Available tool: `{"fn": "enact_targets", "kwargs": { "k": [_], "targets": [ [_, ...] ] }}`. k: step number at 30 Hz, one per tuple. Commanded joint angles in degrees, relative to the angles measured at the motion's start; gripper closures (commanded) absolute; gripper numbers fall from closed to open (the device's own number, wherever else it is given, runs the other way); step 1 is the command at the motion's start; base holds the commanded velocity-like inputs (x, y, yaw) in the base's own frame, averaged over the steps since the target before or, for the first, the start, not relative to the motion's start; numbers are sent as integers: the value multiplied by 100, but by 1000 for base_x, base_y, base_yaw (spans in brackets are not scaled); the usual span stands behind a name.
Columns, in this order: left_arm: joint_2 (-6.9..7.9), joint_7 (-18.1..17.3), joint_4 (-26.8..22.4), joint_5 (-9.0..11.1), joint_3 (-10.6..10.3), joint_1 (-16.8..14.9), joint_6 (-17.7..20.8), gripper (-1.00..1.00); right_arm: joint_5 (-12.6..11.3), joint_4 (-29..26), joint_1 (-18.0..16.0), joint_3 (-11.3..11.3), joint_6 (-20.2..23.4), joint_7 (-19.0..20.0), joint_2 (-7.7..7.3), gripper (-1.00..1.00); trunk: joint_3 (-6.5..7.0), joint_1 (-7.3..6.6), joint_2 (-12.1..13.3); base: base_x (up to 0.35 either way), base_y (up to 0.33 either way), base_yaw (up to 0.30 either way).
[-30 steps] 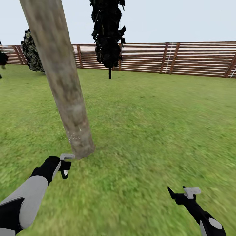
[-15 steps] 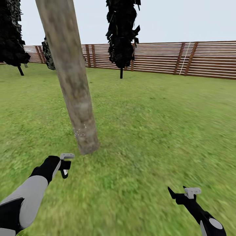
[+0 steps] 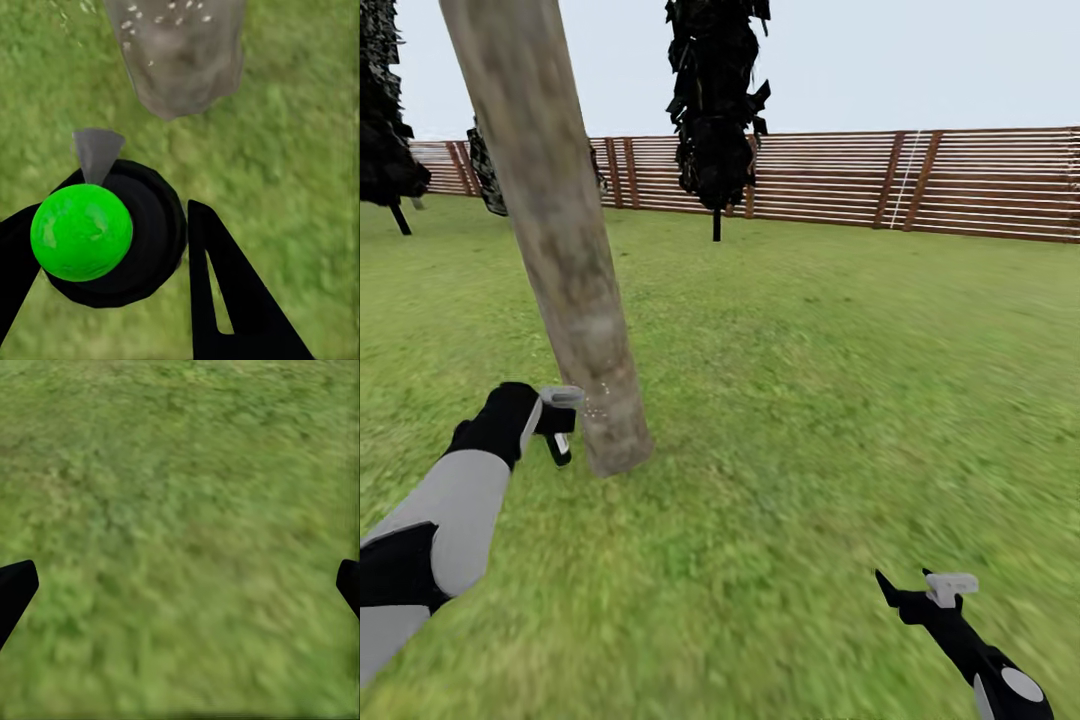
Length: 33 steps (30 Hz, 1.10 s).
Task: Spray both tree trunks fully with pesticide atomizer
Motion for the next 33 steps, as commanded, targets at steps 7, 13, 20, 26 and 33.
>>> {"fn": "enact_targets", "kwargs": {
  "k": [7, 13, 20, 26, 33],
  "targets": [
    [80, -16, -4, -99, -15, -141, 237, 100, 61, 12, -8, -11, -40, 28, 4, -100, -1, 0, -2, 0, 0, -44],
    [84, 27, -27, -80, 25, 190, 191, 100, 61, 12, -8, -14, -40, 28, 4, -100, 0, 0, -2, 0, 0, 0],
    [70, 181, -31, -114, 7, -625, 274, 100, 61, 12, -8, -26, -40, 28, 4, -100, 0, 0, -2, 0, 0, 0],
    [73, 227, -53, -107, -9, -1026, 705, 100, 61, 12, -8, -27, -40, 28, 4, -100, 0, 0, -2, 0, 0, 0],
    [509, 223, -40, -117, -25, -962, 696, 100, 61, 12, -8, -27, -40, 28, 4, -100, 0, 0, -2, 0, 0, 0]
  ]
}}
